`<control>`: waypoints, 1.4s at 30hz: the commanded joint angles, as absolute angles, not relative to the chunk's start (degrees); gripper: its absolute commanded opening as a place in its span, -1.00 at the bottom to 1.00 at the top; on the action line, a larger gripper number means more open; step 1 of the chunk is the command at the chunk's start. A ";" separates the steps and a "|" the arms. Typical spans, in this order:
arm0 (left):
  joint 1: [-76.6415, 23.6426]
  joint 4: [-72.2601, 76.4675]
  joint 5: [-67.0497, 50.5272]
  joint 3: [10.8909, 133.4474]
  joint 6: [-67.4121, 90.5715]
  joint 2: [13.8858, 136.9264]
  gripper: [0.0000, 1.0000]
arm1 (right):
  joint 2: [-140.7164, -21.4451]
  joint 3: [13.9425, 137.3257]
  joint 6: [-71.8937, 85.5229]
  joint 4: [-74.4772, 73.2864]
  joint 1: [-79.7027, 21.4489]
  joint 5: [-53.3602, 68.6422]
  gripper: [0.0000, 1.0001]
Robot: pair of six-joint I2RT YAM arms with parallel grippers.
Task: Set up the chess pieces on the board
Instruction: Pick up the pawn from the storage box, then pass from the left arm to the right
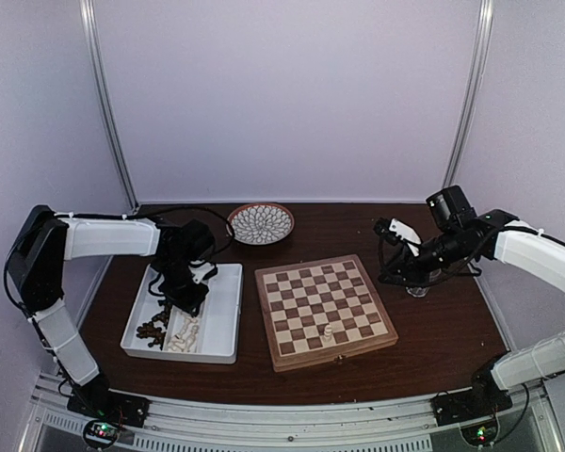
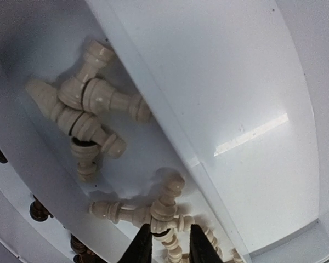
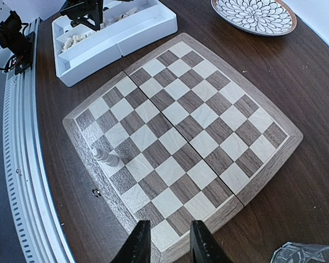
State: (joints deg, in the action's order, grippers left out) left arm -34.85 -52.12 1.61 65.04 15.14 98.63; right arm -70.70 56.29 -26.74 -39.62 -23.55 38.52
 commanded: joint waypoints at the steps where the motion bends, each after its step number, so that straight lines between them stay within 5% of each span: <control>1: -33.41 -49.32 0.00 66.12 10.13 100.64 -0.53 | -69.57 55.39 -27.15 -39.14 -23.82 37.46 -0.44; 17: -33.05 -49.34 0.33 64.65 8.86 103.16 -0.55 | -69.82 55.03 -27.25 -38.86 -23.82 37.27 -0.44; 26: -33.05 -50.82 0.24 62.70 10.75 94.14 -0.83 | -70.37 56.12 -27.07 -39.47 -23.82 38.24 -0.44; 35: -34.13 -40.54 -24.57 61.90 13.99 77.89 -0.82 | -74.55 66.17 -27.45 -46.29 -28.97 40.77 -0.46; 42: -42.05 -27.72 -33.34 61.75 17.00 72.27 -0.79 | -82.88 80.00 -27.27 -51.85 -39.79 42.05 -0.47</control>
State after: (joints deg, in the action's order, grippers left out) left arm -38.30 -38.35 -23.68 62.24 14.28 73.12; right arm -79.50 74.43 -26.87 -47.72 -35.73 40.05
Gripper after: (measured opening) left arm 0.128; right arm 0.267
